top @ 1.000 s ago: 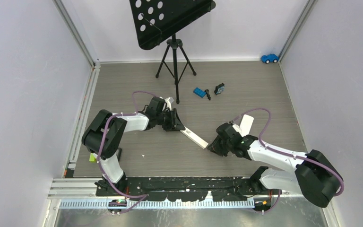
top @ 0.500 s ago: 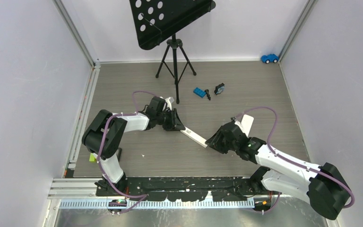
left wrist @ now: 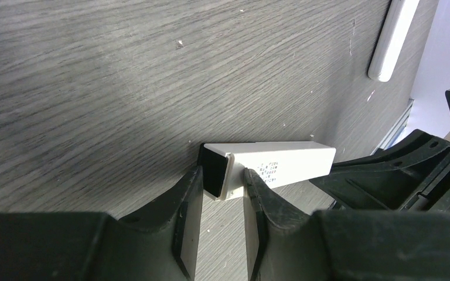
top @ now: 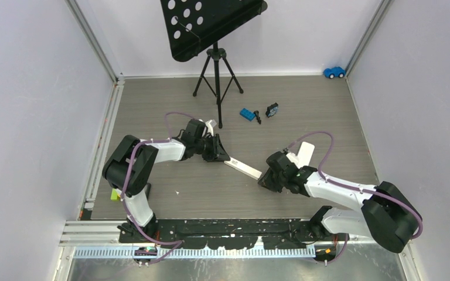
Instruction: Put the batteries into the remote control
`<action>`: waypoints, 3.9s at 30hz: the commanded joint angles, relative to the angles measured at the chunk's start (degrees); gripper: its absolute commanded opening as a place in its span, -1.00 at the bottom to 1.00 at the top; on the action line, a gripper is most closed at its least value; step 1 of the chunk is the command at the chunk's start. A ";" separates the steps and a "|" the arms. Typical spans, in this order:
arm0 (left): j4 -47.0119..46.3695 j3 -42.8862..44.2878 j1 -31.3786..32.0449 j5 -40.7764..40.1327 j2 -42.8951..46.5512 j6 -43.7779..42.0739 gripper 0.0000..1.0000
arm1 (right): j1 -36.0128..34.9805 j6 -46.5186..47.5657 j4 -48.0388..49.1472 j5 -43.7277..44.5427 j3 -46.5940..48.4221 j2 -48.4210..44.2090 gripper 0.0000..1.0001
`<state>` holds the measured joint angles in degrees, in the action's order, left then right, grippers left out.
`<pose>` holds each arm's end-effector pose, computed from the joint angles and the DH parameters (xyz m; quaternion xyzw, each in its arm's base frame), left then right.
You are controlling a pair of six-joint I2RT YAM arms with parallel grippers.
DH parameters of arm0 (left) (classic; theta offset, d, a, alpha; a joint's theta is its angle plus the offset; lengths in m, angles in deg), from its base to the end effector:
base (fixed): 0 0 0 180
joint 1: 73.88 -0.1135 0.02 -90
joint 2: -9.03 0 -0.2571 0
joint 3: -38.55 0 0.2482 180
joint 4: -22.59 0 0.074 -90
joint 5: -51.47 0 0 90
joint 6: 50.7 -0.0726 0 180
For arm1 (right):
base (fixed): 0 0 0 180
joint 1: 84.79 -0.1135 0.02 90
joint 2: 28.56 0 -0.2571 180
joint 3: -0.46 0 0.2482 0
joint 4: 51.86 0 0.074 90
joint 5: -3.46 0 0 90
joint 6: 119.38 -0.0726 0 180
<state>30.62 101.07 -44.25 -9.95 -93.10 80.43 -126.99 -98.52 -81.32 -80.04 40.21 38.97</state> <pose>0.2941 -0.2072 0.1048 -0.0018 0.9080 -0.3904 0.1522 0.1688 0.1420 0.1125 0.2387 0.9278 0.2018 0.2037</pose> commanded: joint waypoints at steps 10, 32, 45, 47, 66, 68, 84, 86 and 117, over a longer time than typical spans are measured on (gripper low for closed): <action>10.25 -2.83 0.61 -10.73 -4.74 -4.91 -0.42 | 0.24 1.40 1.05 4.01 0.15 -14.31 -0.16; 9.44 -3.35 0.58 -9.08 -4.64 -5.09 -0.52 | 1.59 0.72 -0.45 4.89 4.22 2.04 -0.80; 8.37 -4.53 0.61 -8.07 -5.68 -4.74 -0.90 | 1.59 0.50 4.77 2.64 5.16 8.85 -0.97; 8.01 -4.76 0.60 -7.78 -6.22 -4.53 -0.96 | 1.60 0.46 4.76 2.70 5.83 10.12 -0.98; 21.20 9.19 -0.42 -17.92 6.27 -6.56 0.32 | 1.59 26.17 -3.02 0.93 13.71 0.14 -0.05; 22.22 9.91 -0.81 -19.11 8.11 -6.63 0.41 | 1.61 30.29 -2.30 -1.00 14.73 1.77 0.25; 31.90 0.75 -3.85 -35.39 35.12 -5.51 0.84 | -3.87 56.08 -7.06 2.82 33.76 28.04 0.64; 33.17 0.58 -4.03 -35.64 37.40 -6.03 0.85 | -3.86 55.98 -7.67 5.70 34.98 29.86 0.62; 44.10 6.46 -4.14 -32.78 42.20 -8.19 0.87 | 15.01 22.89 -11.93 24.19 26.24 22.47 0.01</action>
<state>73.29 105.09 -48.12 -43.19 -51.48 73.11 -113.04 -72.93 -94.56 -57.07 65.96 62.22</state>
